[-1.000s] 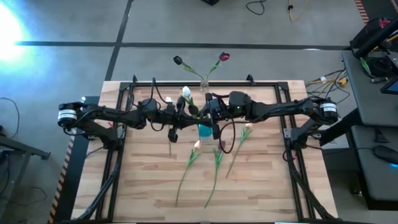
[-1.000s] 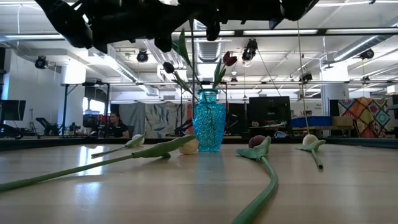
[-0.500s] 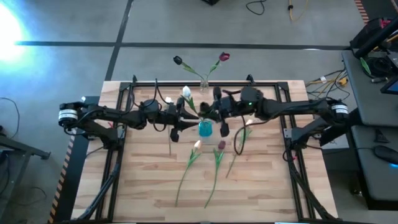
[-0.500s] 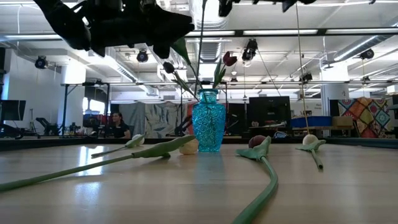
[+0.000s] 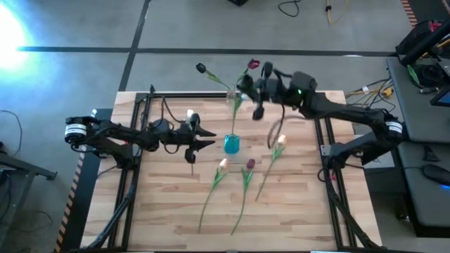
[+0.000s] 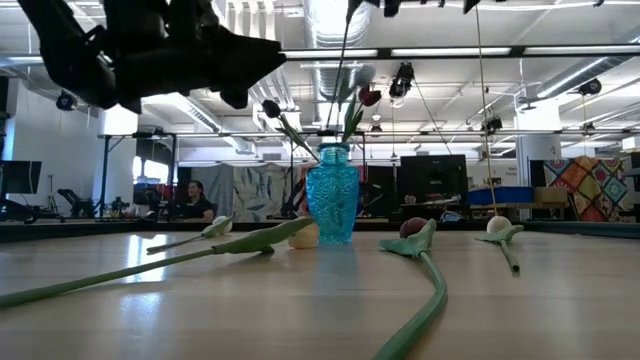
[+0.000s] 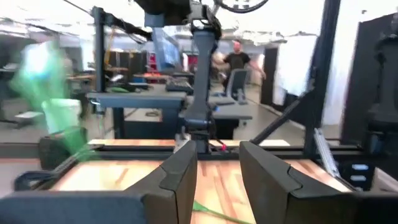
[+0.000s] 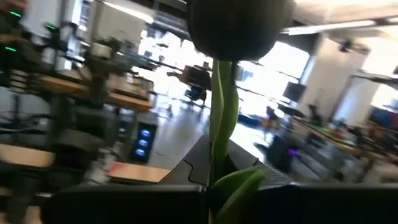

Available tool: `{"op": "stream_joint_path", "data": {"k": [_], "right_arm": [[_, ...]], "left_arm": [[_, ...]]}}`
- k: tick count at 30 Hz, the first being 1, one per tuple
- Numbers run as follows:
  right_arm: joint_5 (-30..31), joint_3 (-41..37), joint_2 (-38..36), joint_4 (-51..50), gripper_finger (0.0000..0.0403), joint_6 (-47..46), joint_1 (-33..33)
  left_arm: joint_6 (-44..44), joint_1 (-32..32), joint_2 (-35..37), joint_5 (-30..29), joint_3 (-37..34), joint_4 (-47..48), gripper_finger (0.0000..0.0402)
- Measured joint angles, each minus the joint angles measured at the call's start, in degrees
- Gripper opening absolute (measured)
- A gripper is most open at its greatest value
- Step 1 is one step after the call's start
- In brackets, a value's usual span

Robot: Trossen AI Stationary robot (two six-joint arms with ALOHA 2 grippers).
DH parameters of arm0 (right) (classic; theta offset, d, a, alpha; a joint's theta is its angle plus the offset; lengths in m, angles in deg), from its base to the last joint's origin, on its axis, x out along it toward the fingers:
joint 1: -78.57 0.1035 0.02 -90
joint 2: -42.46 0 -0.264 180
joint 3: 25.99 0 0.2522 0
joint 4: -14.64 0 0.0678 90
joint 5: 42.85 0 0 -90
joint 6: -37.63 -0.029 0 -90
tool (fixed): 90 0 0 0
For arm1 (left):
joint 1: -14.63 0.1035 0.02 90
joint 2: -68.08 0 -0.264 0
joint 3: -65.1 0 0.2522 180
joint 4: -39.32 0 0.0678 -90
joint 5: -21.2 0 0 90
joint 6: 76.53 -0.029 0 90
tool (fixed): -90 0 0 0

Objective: Sort flowers into vase by color
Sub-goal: Put the black tulip into the transparent vase

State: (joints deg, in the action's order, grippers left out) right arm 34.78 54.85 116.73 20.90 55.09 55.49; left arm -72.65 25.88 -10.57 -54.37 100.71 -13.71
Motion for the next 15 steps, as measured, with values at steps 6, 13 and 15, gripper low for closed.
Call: {"op": "stream_joint_path", "data": {"k": [6, 13, 15], "right_arm": [[-7.29, 6.14, 6.32, -0.15, 0.0012, -7.41, -6.14], [-8.9, 10.3, 9.44, -0.34, 0.0012, -7.44, -6.06], [-8.61, 11.53, 9.88, -0.27, 0.0012, -7.37, -6.85]], "left_arm": [[0.26, 0.0, 0.07, -1.37, -2.82, -4.35, 0.0107], [-0.06, 0.0, 0.07, -1.45, -2.98, -4.31, 0.0107], [-0.32, 0.0, 0.07, -1.45, -2.98, -4.3, 0.0107]]}}
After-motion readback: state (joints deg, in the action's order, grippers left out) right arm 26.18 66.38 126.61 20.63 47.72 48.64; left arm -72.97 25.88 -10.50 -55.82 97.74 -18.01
